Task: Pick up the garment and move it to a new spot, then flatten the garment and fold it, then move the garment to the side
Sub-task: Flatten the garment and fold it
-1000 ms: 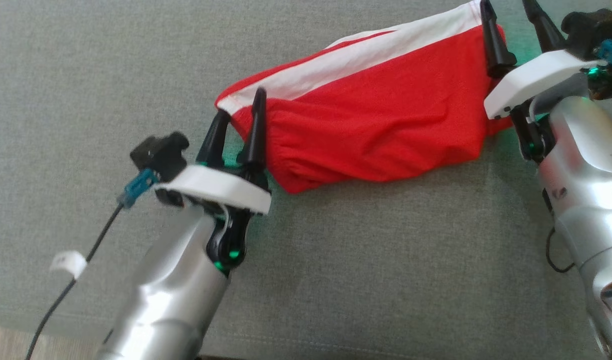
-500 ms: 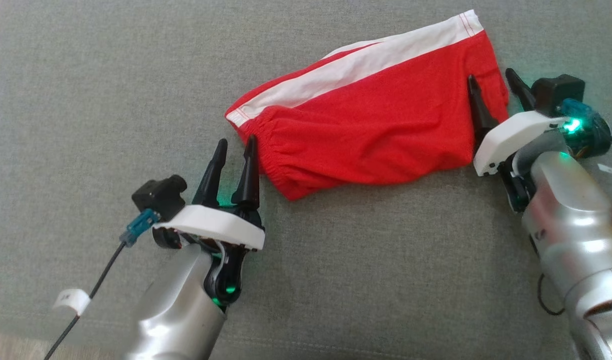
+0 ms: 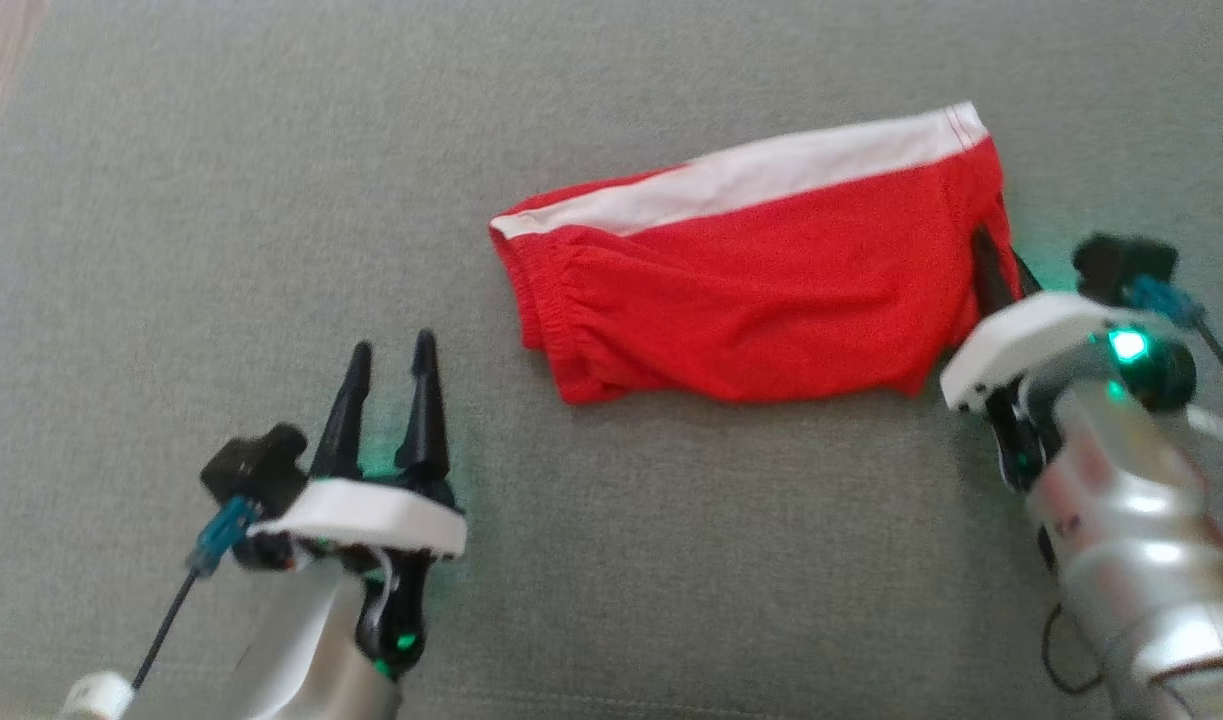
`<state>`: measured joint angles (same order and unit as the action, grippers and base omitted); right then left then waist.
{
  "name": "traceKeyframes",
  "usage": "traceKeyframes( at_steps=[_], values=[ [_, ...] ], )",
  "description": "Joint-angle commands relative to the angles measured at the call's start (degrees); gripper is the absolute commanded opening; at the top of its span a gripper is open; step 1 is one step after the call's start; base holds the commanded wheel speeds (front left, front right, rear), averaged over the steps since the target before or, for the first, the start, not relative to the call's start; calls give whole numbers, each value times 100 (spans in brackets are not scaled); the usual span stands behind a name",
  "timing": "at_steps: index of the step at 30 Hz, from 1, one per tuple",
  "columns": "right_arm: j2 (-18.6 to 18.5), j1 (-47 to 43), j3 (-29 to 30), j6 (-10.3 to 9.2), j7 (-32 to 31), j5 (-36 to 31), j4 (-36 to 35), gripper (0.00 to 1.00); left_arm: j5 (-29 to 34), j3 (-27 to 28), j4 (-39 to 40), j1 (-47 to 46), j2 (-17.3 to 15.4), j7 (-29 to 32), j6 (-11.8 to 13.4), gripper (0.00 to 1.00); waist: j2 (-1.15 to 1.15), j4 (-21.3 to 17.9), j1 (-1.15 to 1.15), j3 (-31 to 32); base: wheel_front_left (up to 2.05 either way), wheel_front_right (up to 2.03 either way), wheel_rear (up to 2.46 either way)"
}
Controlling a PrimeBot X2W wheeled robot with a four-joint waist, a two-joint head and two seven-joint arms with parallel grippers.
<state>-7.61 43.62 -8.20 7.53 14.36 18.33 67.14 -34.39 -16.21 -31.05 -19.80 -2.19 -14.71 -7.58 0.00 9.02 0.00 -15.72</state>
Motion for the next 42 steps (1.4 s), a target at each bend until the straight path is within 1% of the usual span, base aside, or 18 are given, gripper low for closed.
traceKeyframes(
  at_steps=[1, 3, 7, 11, 13, 15, 19, 22, 23, 25, 27, 28, 29, 32, 34, 35, 38, 42],
  values=[
    [32, -157, 16, -4, 60, 56, -227, 0, 130, 285, 172, 59, -69, -29, 9, 100, 0, -140, 0, 178, 0, 0, 0],
    [40, -453, 291, -4, 61, 163, -474, 0, 385, 492, 217, 236, -69, -29, 9, 100, 0, -232, 0, 308, 0, 0, 0],
    [60, -979, 500, -4, 62, 168, -884, 0, 565, 841, 321, 585, -69, -29, 9, 100, 0, -381, 0, 525, 0, 0, 0],
    [41, -1229, 567, -4, 62, 103, -1199, 0, 622, 955, 395, 856, -69, -29, 9, 100, 0, -447, 0, 589, 0, 0, 0],
    [16, -1218, 504, -4, 62, -113, -1497, 0, 660, 960, 409, 934, -69, -29, 9, 100, 0, -452, 0, 591, 0, 0, 0],
    [107, -1150, 443, -4, 63, -214, -1794, 0, 695, 968, 419, 979, -69, -29, 9, 100, 0, -439, 0, 585, 0, 0, 0],
    [315, -926, -33, -4, 63, -351, -2284, 0, 676, 903, 356, 1016, -69, -29, 9, 100, 0, -312, 0, 622, 0, 0, 0],
    [432, -790, -629, -4, 63, -233, -2445, 0, 653, 774, 310, 1028, -69, -29, 9, 100, 0, -118, 0, 681, 0, 0, 0],
    [432, -790, -629, -4, 63, -233, -2445, 0, 653, 774, 310, 1028, -69, -29, 9, 100, 0, -118, 0, 681, 0, 0, 0],
    [463, -756, -1103, -4, 63, -20, -2460, 0, 631, 680, 284, 1038, -69, -29, 10, 100, 0, 43, 0, 730, 0, 0, 0],
    [468, -797, -1715, -4, 63, 488, -2511, 0, 613, 624, 235, 1049, -69, -29, 11, 100, 0, 210, 0, 781, 0, 0, 0],
    [469, -826, -2021, -4, 63, 737, -2525, 25, 605, 592, 205, 1055, -69, -29, 11, 100, 0, 279, 0, 804, 0, 0, 0],
    [470, -860, -2335, -4, 63, 993, -2569, 100, 624, 567, 172, 1063, -69, -29, 11, 100, 0, 329, 0, 830, 0, 0, 0],
    [471, -978, -3195, -4, 63, 1808, -2902, 100, 741, 598, 147, 1074, -69, -29, 10, 100, 0, 371, 0, 883, 0, 0, 0],
    [472, -1030, -3579, -4, 63, 2158, -3063, 100, 865, 656, 162, 1083, -69, -29, 14, 100, 0, 309, 0, 915, 0, 0, 0],
    [472, -1039, -3673, -4, 63, 2219, -3080, 100, 918, 696, 178, 1088, -69, -29, 21, 100, 0, 256, 0, 930, 0, 0, 0],
    [472, -1076, -3481, -4, 63, 2096, -2969, 100, 1111, 835, 300, 1105, -69, -29, 82, 100, 0, 41, 0, 969, 0, 0, 0],
    [467, -1242, -2592, -4, 63, 1453, -2749, 100, 1377, 992, 474, 1141, -69, -29, 198, 100, 0, -309, 0, 1010, 0, 0, 0]
  ],
)
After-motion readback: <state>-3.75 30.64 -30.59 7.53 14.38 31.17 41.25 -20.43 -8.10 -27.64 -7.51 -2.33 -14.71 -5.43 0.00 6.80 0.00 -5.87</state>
